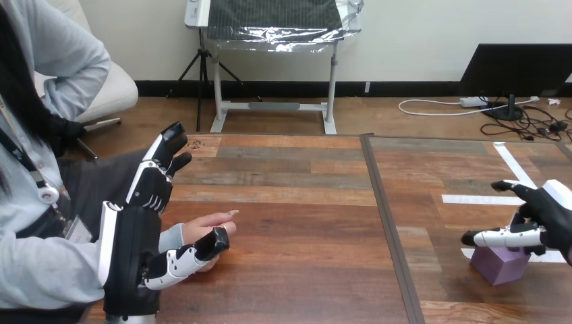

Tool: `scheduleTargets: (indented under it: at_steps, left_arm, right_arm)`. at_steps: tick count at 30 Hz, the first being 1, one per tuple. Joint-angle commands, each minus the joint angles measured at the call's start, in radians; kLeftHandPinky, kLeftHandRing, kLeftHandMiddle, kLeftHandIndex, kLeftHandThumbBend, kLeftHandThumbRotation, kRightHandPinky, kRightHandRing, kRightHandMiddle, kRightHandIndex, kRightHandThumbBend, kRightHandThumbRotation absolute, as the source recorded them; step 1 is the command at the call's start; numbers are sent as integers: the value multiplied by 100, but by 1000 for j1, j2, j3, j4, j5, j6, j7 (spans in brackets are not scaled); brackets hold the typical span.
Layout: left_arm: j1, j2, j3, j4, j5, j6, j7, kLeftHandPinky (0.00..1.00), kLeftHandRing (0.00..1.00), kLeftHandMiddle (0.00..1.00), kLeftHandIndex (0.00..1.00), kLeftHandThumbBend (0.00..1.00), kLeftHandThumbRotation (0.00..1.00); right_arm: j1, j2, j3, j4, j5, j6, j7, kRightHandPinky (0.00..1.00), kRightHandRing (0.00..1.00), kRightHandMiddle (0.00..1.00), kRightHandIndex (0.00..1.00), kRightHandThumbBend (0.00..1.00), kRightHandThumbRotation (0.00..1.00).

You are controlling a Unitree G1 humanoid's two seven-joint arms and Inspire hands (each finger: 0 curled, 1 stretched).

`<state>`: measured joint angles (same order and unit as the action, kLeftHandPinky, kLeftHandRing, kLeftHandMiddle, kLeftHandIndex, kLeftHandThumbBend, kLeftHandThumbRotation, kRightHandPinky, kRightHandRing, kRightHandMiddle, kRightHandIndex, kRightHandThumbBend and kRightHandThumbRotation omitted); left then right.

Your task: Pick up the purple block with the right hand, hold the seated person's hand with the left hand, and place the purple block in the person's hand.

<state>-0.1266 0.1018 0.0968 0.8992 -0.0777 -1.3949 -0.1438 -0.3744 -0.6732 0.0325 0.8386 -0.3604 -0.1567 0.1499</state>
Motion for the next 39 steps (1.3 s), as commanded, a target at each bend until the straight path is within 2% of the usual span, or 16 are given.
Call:
scheduleTargets:
  at_steps: [1,20,29,39]
  left_arm:
    - [-58,4,0,-11,-10,-8,-4,87,92,92,89,100,59]
    - [-62,2,13,-10,9,-6,7,86,92,92,89,100,62]
    - [-61,3,-7,-16,-26,7,-10,86,92,93,89,100,61]
    - [-59,4,2,-17,-13,4,-8,87,92,93,89,100,61]
  right_arm:
    - [-33,-14,0,-55,10,-14,-2,15,13,22,90,97,34]
    - [-52,-8,10,-72,1,-6,-1,14,14,23,89,92,30]
    - [-61,-1,11,-76,2,-14,-9,15,15,24,89,92,30]
    - [-70,11,5,-62,14,-48,-28,15,14,22,88,96,31]
